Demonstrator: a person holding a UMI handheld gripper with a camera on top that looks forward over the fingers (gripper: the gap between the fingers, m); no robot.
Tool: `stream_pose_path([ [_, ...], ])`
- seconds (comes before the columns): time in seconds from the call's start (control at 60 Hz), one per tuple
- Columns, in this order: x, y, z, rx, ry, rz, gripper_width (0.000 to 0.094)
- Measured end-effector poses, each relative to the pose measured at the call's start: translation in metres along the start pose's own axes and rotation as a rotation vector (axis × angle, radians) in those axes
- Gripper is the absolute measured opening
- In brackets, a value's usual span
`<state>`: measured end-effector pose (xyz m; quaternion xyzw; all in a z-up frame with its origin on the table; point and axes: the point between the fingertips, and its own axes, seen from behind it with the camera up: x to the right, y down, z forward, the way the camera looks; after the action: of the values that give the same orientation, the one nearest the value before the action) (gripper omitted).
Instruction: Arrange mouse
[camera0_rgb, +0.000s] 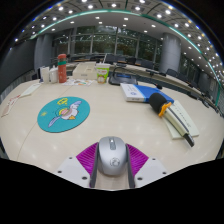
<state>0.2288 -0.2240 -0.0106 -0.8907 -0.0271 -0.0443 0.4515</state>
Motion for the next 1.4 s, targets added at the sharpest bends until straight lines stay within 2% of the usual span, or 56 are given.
stream_pose_path([
  [0.117,0.0,0.001,-0.001,-0.022,0.013,0.022,0.0377],
  [0.217,0.004,-0.012,-0.009,-0.018,0.045,0.042,0.0376],
  [0.433,-0.014,-0.159,-0.053,0.199,0.079,0.116,0.0376],
  [0.567,-0.07,-0.225,-0.042,0.256,0.044,0.097,0.0374],
  [0.683,-0.132,-0.222,0.003,0.201,0.001,0.072,0.0373],
  [0.783,-0.171,-0.184,0.049,0.106,-0.019,0.065,0.0373],
  [0.917,-0.186,-0.132,0.09,0.008,0.011,0.073,0.0383],
  [1.1,-0.193,-0.101,0.1,-0.073,-0.012,0.11,0.0542],
  [1.15,-0.188,-0.103,0.093,-0.07,0.005,0.105,0.0683],
  [1.2,-0.185,-0.109,0.079,-0.072,0.017,0.097,0.0875],
  [1.233,-0.184,-0.114,0.068,-0.064,0.024,0.097,0.0838],
  [1.317,-0.183,-0.133,0.027,-0.04,0.04,0.1,0.0869],
  [1.4,-0.186,-0.15,-0.022,-0.012,0.046,0.087,0.0858],
])
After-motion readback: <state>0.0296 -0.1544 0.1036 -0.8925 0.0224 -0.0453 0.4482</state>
